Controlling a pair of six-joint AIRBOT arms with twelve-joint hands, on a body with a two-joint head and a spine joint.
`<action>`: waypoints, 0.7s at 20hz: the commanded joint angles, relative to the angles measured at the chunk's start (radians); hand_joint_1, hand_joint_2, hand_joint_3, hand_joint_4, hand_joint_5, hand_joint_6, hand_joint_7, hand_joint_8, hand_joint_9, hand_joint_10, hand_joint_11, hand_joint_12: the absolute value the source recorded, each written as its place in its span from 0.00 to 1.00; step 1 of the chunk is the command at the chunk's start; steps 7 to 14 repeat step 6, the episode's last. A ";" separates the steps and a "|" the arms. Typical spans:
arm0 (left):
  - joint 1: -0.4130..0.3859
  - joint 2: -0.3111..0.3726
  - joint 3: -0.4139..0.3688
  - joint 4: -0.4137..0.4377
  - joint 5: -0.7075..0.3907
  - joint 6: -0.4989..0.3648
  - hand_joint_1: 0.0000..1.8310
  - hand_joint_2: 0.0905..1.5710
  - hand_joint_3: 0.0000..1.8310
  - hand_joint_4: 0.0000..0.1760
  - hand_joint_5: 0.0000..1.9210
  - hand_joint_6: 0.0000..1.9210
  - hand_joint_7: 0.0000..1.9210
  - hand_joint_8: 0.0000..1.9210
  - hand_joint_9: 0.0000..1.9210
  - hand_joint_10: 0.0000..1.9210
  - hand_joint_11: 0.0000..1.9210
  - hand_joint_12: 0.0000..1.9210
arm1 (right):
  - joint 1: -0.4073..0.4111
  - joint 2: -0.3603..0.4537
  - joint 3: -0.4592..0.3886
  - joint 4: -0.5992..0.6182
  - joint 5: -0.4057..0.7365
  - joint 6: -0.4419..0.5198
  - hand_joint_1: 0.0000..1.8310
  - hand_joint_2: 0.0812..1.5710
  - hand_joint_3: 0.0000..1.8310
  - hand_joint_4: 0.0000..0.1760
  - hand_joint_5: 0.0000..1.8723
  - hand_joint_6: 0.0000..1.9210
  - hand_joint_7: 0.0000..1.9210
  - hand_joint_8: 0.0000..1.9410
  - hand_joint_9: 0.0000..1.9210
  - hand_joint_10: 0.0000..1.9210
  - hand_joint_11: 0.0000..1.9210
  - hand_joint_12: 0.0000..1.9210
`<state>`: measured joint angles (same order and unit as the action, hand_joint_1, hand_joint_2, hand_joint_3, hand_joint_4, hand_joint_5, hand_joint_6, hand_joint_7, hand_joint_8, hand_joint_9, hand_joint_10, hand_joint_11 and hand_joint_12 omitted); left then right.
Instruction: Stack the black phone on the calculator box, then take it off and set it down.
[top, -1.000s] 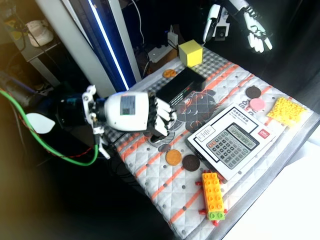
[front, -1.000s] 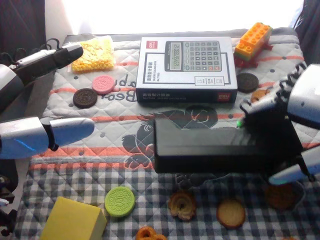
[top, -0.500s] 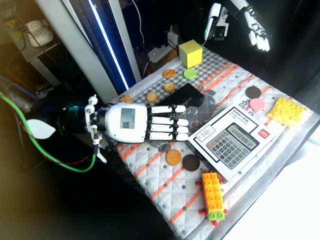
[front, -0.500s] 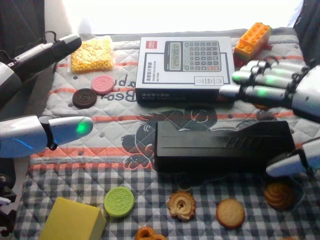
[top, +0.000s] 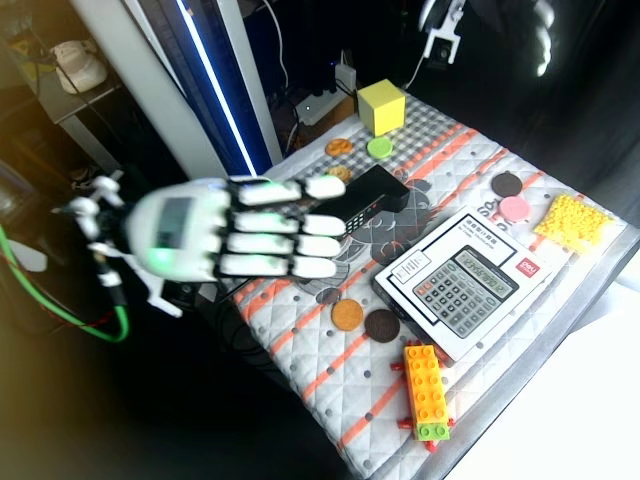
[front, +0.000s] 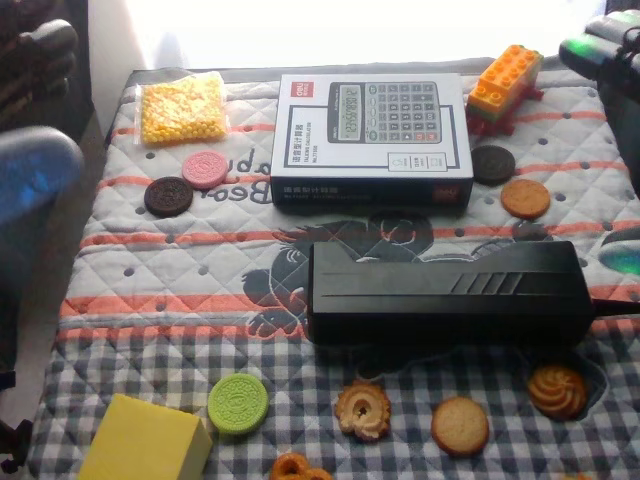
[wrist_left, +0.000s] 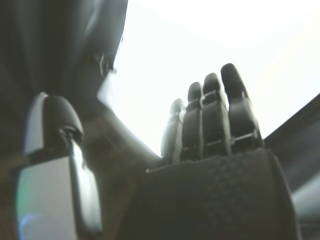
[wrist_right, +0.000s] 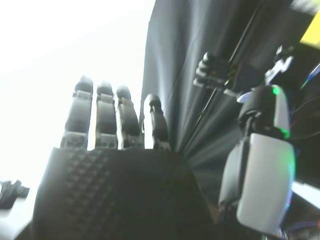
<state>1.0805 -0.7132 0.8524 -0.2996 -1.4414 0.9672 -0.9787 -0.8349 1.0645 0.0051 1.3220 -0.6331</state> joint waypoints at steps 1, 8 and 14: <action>-0.004 -0.001 0.007 -0.001 -0.195 -0.041 0.18 0.69 0.01 0.07 0.01 0.00 0.07 0.00 0.08 0.00 0.00 0.34 | -0.001 0.008 -0.010 0.027 0.175 0.001 0.42 0.63 0.00 0.56 0.00 0.00 0.04 0.00 0.06 0.01 0.06 0.02; 0.004 -0.021 0.028 0.030 -0.289 -0.158 0.01 0.86 0.01 0.51 0.11 0.02 0.03 0.00 0.02 0.00 0.00 0.03 | -0.036 0.027 -0.049 0.030 0.356 -0.024 0.10 0.78 0.01 0.22 0.08 0.01 0.09 0.01 0.05 0.01 0.02 0.01; 0.004 -0.021 0.028 0.030 -0.289 -0.158 0.01 0.86 0.01 0.51 0.11 0.02 0.03 0.00 0.02 0.00 0.00 0.03 | -0.036 0.027 -0.049 0.030 0.356 -0.024 0.10 0.78 0.01 0.22 0.08 0.01 0.09 0.01 0.05 0.01 0.02 0.01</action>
